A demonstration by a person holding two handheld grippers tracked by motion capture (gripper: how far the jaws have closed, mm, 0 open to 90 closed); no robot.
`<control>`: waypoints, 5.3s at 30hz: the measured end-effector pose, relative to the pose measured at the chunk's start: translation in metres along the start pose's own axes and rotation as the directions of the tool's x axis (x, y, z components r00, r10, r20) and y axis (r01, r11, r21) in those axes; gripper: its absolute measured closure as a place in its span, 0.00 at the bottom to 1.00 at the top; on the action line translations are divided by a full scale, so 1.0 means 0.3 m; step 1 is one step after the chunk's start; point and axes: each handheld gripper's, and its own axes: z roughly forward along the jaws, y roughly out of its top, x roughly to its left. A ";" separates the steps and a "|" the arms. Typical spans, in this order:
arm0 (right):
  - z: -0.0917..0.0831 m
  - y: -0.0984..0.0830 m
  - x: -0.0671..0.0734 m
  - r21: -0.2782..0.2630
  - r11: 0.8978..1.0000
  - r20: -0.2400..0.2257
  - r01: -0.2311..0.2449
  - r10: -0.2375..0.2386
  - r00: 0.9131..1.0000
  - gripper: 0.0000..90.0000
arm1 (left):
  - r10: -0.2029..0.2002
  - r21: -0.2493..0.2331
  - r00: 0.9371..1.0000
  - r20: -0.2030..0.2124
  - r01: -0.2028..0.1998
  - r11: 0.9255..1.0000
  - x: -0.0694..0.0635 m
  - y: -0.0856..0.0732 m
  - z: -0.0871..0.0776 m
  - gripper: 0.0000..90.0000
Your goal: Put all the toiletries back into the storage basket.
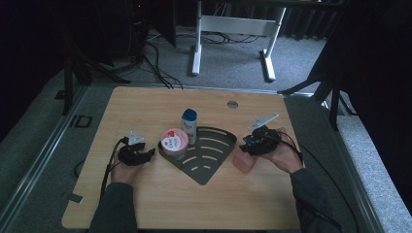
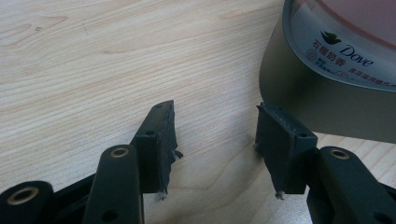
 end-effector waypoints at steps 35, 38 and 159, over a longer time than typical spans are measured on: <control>0.006 0.000 -0.013 0.031 0.999 -0.047 -0.015 0.016 0.999 0.59 | -0.001 -0.001 1.000 0.001 0.001 1.000 0.000 0.000 0.000 0.53; 0.005 -0.001 -0.012 0.030 0.999 -0.046 -0.012 0.013 0.999 0.59 | -0.001 -0.001 1.000 0.001 0.001 1.000 0.000 0.000 0.000 0.53; 0.093 0.212 0.305 -0.003 0.980 -0.210 0.197 -0.194 0.958 0.59 | -0.001 0.001 1.000 0.005 0.001 1.000 0.001 0.000 -0.001 0.53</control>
